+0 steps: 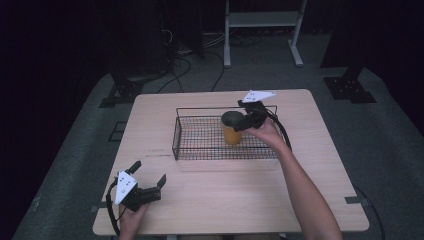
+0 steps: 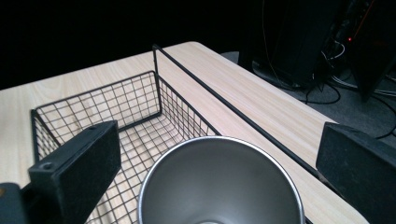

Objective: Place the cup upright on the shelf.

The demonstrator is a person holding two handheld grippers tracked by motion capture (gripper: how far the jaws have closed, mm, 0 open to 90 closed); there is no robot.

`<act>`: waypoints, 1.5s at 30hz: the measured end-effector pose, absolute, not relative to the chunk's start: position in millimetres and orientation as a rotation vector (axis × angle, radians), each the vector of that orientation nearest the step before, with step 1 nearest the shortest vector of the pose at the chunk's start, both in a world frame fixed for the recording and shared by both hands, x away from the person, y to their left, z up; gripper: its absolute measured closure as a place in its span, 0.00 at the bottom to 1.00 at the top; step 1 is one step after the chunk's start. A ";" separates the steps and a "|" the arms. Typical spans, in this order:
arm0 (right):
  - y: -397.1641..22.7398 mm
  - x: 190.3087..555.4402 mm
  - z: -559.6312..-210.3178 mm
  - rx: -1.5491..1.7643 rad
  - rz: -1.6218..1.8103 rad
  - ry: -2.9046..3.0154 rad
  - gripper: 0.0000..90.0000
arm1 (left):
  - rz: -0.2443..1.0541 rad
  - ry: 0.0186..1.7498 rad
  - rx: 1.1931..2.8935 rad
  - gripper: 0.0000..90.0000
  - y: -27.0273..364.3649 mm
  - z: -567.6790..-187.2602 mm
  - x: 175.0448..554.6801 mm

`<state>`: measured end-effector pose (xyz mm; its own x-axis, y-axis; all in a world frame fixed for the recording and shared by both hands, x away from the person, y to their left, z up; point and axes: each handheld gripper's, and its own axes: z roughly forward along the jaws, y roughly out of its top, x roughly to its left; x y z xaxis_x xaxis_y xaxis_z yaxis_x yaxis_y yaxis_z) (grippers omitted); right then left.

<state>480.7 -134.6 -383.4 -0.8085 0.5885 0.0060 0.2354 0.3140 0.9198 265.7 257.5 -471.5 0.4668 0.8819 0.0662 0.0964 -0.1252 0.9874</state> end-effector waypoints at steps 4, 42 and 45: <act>-141.7 474.3 -376.2 0.727 1.512 2.243 0.00 | 0.852 0.877 1.563 0.00 257.2 -471.5 265.3; -168.3 444.4 -357.5 0.695 1.518 2.241 0.00 | 0.857 0.871 1.566 0.00 257.0 -471.6 264.1; -170.3 442.4 -360.4 0.700 1.514 2.255 0.00 | 0.859 0.871 1.565 0.00 256.7 -471.7 264.0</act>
